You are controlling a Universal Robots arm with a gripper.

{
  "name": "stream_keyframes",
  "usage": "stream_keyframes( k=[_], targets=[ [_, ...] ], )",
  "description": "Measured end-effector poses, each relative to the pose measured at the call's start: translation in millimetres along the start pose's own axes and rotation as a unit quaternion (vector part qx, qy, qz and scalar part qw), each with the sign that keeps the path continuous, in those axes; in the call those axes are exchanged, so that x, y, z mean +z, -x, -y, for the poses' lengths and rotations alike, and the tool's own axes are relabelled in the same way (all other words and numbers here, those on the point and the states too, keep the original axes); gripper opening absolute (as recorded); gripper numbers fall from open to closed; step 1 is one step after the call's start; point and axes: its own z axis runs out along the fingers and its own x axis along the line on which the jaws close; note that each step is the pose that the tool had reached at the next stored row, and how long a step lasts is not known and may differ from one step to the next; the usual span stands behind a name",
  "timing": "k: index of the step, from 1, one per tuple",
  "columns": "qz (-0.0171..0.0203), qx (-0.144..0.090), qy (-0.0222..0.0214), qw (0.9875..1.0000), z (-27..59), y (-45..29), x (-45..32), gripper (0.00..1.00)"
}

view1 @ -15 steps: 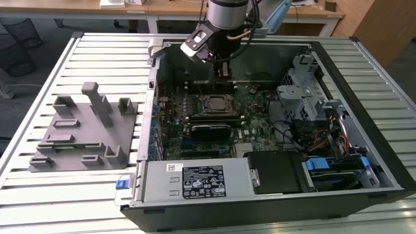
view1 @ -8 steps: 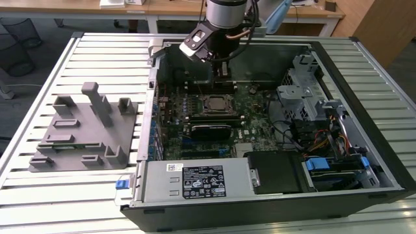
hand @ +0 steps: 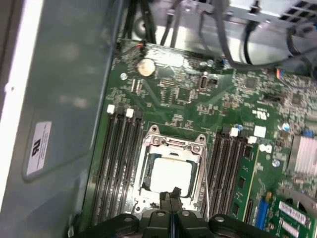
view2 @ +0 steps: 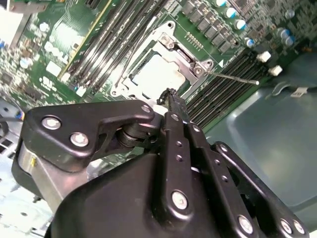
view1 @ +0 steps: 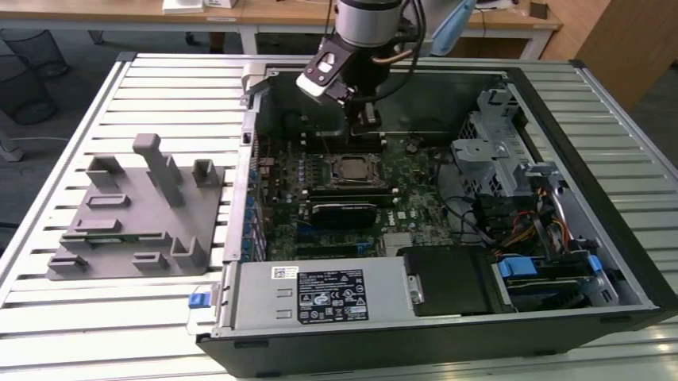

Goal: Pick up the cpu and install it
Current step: 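Install the first cpu locking lever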

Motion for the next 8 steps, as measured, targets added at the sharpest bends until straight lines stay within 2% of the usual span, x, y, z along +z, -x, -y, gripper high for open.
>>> stream_keyframes(
  k=[4,8],
  targets=[
    [0.0001,-0.037,0.0006,0.9993,0.0,0.0,0.5,0.11],
    [0.0002,-0.073,0.0013,0.9974,0.0,0.0,0.7,0.11]
  ],
)
